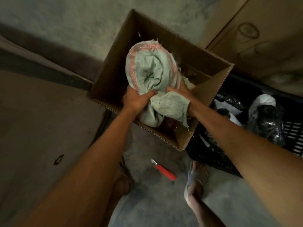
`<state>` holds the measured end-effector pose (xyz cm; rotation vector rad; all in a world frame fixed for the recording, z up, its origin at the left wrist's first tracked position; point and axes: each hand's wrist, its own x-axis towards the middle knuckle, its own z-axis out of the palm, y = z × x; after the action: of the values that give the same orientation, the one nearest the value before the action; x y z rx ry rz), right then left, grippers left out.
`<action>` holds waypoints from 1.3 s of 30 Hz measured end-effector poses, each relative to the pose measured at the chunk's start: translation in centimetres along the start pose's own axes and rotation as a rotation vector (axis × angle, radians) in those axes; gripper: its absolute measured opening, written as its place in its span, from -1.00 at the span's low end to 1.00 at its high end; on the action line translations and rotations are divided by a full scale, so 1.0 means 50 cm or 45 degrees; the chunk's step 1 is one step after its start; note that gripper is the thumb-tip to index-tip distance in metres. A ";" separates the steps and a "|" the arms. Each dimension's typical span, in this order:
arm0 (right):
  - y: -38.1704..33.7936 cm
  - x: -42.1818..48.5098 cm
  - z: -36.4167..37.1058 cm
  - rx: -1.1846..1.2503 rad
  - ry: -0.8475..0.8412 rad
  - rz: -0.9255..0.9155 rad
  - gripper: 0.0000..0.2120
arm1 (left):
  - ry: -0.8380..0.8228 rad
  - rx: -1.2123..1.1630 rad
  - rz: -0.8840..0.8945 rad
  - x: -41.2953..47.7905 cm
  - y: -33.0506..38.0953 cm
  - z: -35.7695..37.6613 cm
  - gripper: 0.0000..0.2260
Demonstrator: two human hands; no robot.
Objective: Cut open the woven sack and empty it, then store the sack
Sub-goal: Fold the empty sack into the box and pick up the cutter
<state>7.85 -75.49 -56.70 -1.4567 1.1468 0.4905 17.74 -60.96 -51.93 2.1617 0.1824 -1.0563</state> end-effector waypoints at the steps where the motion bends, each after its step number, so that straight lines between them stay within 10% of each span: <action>1: -0.001 0.002 -0.002 0.000 -0.043 -0.042 -0.12 | -0.025 0.007 -0.039 0.006 -0.008 0.003 -0.22; 11: -0.068 -0.220 -0.039 -0.369 0.208 -0.382 -0.43 | 0.103 0.014 0.107 -0.178 0.027 -0.073 -0.46; 27: 0.305 -0.856 0.015 -1.432 -0.340 -0.505 -0.52 | 0.338 -0.258 -0.547 -0.921 -0.440 -0.044 -0.59; 39: 0.597 -0.472 0.302 -1.693 -0.036 -0.297 -0.70 | 0.274 -0.086 -0.666 -0.685 -0.952 0.217 -0.37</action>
<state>-23.15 -48.75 -56.28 -2.6359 0.5300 1.2184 -31.11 -27.10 -56.87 2.2156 0.9097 -1.0673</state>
